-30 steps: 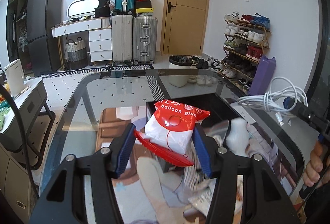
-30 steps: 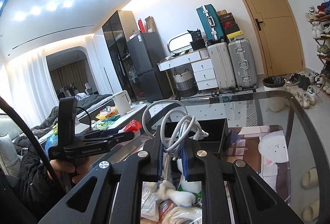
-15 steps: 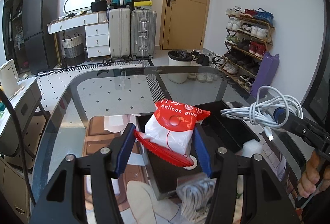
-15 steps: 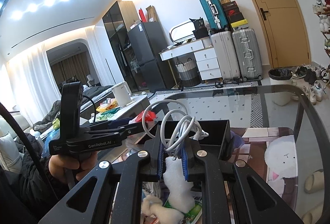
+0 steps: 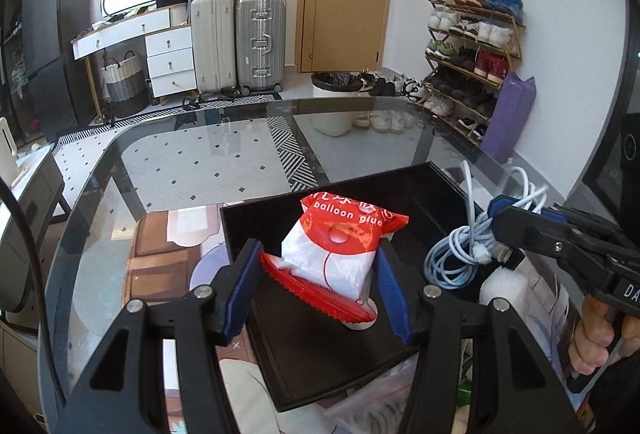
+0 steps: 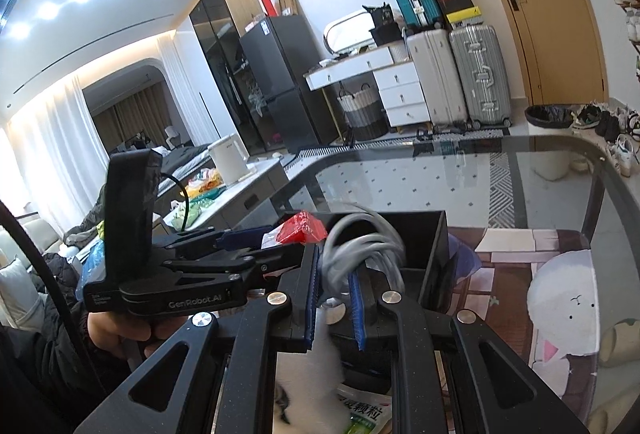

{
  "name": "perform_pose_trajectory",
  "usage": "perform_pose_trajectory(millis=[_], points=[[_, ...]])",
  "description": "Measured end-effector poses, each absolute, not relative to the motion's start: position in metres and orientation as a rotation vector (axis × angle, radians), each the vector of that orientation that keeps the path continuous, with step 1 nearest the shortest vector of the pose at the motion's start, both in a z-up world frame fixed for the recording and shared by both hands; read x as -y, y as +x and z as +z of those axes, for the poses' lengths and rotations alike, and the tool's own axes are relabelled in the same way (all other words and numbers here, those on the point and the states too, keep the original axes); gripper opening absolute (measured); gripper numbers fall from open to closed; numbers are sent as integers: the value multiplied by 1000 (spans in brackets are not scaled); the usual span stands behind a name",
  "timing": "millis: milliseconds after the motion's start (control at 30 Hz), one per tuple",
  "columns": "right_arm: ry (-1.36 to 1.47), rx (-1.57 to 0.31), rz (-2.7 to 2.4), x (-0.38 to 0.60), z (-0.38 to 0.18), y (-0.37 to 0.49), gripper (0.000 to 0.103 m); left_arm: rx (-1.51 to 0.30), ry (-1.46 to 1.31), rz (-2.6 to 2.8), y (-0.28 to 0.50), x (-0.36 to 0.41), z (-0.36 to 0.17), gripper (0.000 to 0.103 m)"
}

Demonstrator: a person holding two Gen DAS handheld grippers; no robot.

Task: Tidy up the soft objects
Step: 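Lower the cable into the box with right tool while left tool drops red bag in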

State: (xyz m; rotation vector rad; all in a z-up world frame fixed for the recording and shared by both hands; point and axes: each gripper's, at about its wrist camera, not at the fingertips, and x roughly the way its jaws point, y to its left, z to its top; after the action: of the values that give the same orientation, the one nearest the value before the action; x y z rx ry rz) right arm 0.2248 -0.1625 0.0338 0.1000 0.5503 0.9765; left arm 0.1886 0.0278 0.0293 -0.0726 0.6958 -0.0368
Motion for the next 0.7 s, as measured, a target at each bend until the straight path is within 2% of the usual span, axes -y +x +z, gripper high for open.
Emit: perform_pose_trajectory(millis=[700], points=[[59,-654,969,158,29,219,17,-709,19,-42,178,-10,30,60]])
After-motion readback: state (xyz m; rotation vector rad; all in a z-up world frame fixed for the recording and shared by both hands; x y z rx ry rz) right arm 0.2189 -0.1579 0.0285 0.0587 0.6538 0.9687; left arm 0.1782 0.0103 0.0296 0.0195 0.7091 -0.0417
